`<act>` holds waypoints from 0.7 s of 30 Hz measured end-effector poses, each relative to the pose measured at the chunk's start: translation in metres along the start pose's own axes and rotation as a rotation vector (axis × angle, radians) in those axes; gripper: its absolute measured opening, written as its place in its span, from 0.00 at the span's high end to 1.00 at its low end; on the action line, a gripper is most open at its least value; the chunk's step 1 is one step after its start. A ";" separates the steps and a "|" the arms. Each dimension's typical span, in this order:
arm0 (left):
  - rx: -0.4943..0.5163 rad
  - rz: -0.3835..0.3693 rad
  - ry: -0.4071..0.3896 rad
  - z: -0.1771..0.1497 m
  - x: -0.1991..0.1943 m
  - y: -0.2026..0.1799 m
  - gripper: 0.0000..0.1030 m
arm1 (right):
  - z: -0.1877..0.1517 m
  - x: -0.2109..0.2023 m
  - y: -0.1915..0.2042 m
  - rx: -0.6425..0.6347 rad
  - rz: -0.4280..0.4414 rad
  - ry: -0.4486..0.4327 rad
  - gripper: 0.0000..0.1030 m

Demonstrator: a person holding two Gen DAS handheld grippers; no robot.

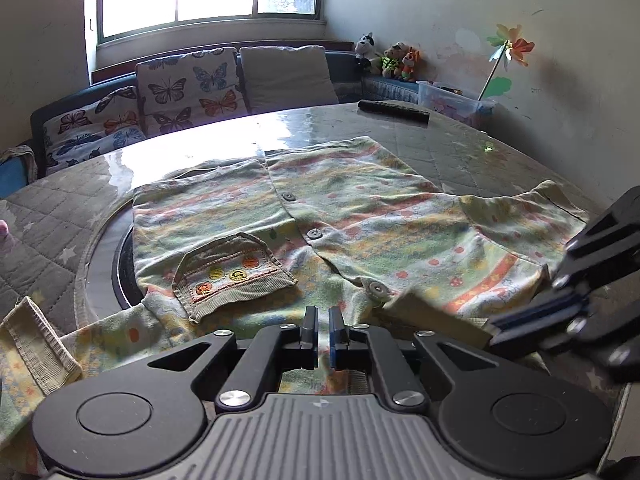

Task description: Fold clothes

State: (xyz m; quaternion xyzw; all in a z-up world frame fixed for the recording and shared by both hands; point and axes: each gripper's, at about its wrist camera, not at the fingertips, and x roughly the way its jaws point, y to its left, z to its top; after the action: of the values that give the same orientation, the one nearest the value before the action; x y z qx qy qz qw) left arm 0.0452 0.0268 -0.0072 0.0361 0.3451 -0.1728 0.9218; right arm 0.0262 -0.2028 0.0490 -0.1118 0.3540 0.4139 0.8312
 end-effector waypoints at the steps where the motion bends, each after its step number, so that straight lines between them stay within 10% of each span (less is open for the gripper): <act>1: -0.003 -0.001 0.002 0.000 0.002 0.000 0.94 | 0.001 -0.005 -0.004 0.026 0.002 -0.018 0.96; 21: 0.014 -0.080 0.003 -0.016 -0.014 -0.014 0.93 | 0.018 0.001 -0.022 0.075 0.058 -0.058 0.90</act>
State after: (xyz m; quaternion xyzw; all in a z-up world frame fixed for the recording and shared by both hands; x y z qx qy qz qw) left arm 0.0209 0.0208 -0.0097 0.0288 0.3466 -0.2120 0.9133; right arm 0.0521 -0.2077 0.0588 -0.0585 0.3482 0.4272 0.8324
